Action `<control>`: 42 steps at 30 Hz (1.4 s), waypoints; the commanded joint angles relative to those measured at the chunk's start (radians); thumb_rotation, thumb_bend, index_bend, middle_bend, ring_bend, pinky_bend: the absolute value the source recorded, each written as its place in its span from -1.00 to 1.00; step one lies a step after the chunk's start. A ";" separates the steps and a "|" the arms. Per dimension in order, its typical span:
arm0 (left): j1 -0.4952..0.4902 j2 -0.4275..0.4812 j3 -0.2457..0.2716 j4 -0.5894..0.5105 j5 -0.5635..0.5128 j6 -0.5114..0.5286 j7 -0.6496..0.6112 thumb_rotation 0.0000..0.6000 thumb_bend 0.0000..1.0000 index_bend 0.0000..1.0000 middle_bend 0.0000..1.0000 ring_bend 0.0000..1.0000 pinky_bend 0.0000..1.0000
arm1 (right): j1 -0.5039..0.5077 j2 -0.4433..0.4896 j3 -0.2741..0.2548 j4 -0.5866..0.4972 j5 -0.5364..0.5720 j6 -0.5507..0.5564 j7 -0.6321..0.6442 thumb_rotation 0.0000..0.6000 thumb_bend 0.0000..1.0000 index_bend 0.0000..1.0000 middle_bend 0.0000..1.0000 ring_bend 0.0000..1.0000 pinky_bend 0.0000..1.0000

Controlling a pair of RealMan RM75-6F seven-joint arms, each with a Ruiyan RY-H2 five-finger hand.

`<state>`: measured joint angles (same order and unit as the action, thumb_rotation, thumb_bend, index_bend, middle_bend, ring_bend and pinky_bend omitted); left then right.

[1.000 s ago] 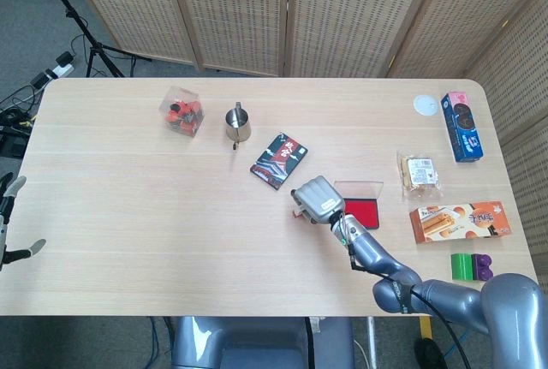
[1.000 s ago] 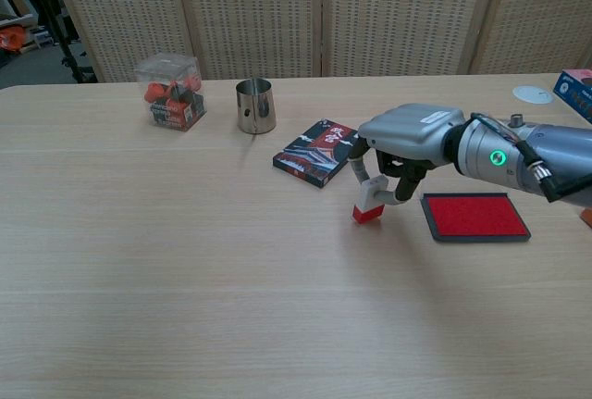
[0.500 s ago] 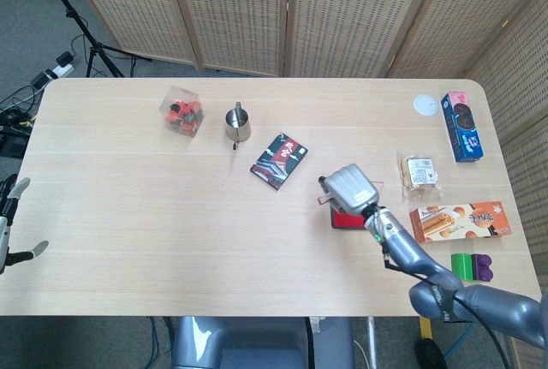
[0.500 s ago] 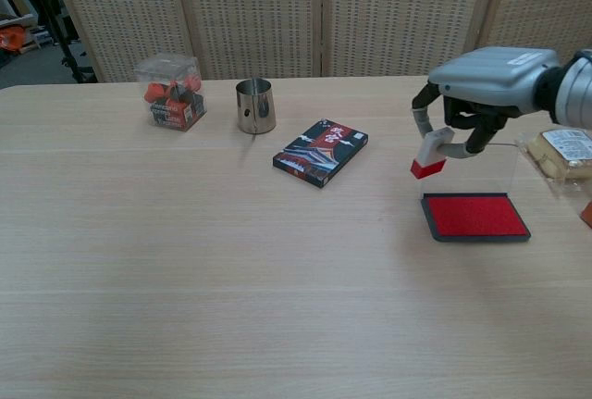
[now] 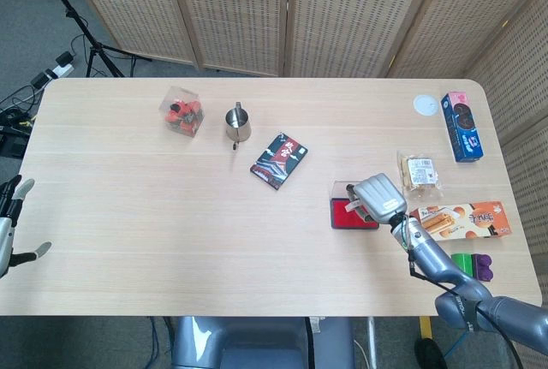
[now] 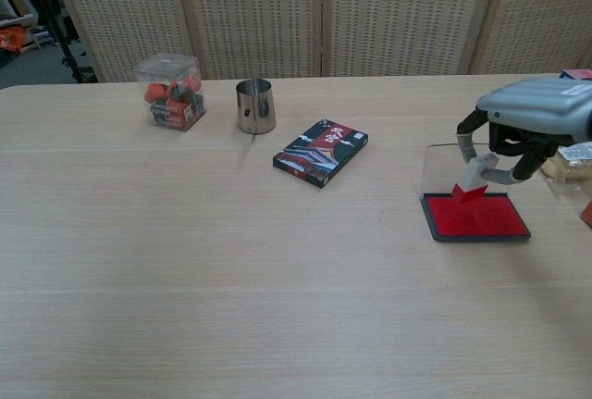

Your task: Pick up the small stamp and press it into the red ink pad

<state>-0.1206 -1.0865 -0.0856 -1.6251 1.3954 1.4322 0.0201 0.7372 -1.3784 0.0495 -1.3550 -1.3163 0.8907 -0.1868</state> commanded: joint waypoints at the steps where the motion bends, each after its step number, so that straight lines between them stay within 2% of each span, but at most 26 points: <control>1: 0.001 0.000 0.000 0.000 0.002 0.002 0.000 1.00 -1.00 -1.00 -1.00 -1.00 -1.00 | -0.005 -0.018 -0.004 0.022 -0.012 -0.003 0.014 1.00 0.08 0.12 0.89 1.00 1.00; 19: -0.002 -0.003 0.000 0.000 -0.006 -0.005 0.008 1.00 -1.00 -1.00 -1.00 -1.00 -1.00 | -0.011 -0.087 -0.005 0.119 -0.025 -0.028 0.034 1.00 0.09 0.13 0.90 1.00 1.00; 42: -0.001 -0.003 0.000 0.001 -0.005 -0.004 0.004 1.00 -1.00 -1.00 -1.00 -1.00 -1.00 | -0.019 -0.140 -0.005 0.183 -0.036 -0.053 0.036 1.00 0.12 0.14 0.90 1.00 1.00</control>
<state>-0.1216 -1.0892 -0.0852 -1.6240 1.3903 1.4284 0.0238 0.7187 -1.5176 0.0444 -1.1725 -1.3527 0.8380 -0.1505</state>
